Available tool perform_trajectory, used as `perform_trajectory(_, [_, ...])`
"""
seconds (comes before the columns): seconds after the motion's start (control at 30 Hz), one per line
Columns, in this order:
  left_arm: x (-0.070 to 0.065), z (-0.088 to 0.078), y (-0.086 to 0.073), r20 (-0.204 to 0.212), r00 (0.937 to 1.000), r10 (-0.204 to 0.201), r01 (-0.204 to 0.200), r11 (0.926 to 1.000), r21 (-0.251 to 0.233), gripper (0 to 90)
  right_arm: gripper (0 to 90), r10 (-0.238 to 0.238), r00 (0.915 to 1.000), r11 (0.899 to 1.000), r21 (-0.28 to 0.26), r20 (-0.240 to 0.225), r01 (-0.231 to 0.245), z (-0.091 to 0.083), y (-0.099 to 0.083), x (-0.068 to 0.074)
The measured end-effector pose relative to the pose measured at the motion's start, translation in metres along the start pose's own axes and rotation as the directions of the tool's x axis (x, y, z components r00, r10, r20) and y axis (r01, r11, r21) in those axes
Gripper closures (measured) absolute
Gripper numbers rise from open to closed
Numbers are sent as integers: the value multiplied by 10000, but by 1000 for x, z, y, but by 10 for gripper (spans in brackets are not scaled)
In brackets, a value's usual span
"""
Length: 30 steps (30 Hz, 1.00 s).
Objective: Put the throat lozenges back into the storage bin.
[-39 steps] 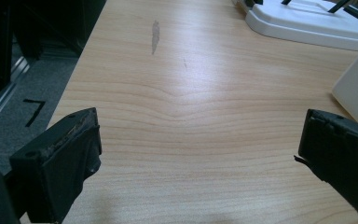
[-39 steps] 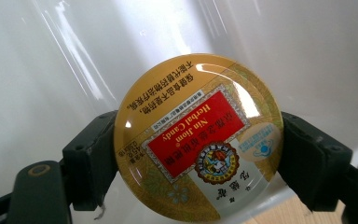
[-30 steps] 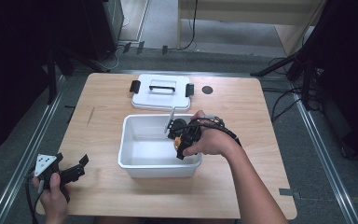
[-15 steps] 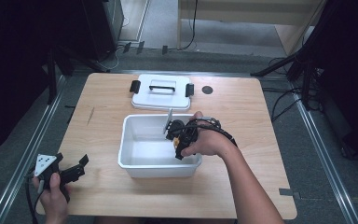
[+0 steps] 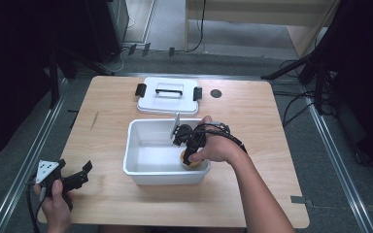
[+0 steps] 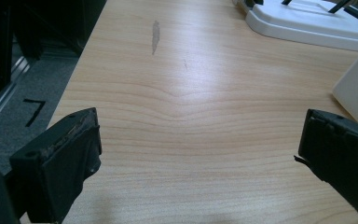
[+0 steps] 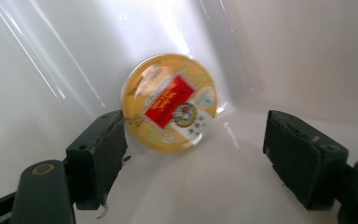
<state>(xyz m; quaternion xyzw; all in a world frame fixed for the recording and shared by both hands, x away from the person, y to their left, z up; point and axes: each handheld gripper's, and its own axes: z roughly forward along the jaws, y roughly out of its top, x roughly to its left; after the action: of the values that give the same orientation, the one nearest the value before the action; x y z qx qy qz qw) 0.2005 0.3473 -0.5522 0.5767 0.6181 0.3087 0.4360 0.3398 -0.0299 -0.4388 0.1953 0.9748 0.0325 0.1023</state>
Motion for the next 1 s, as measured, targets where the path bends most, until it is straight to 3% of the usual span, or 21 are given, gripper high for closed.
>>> perform_trajectory(0.23, [0,0,0,4,10000,2,-2,10000,9,0,218,170,9997,9995,-279,-152,-174,-7,-1,-1])
perform_trajectory(0.53, [0,0,0,22,10000,-5,5,10000,8,0,254,545,9981,9940,-937,-299,-571,-33,-7,-4])
perform_trajectory(1.0, [0,0,0,10,10000,-8,8,10000,-26,0,250,1171,9930,9804,-1578,-137,-1178,-78,-39,-13])
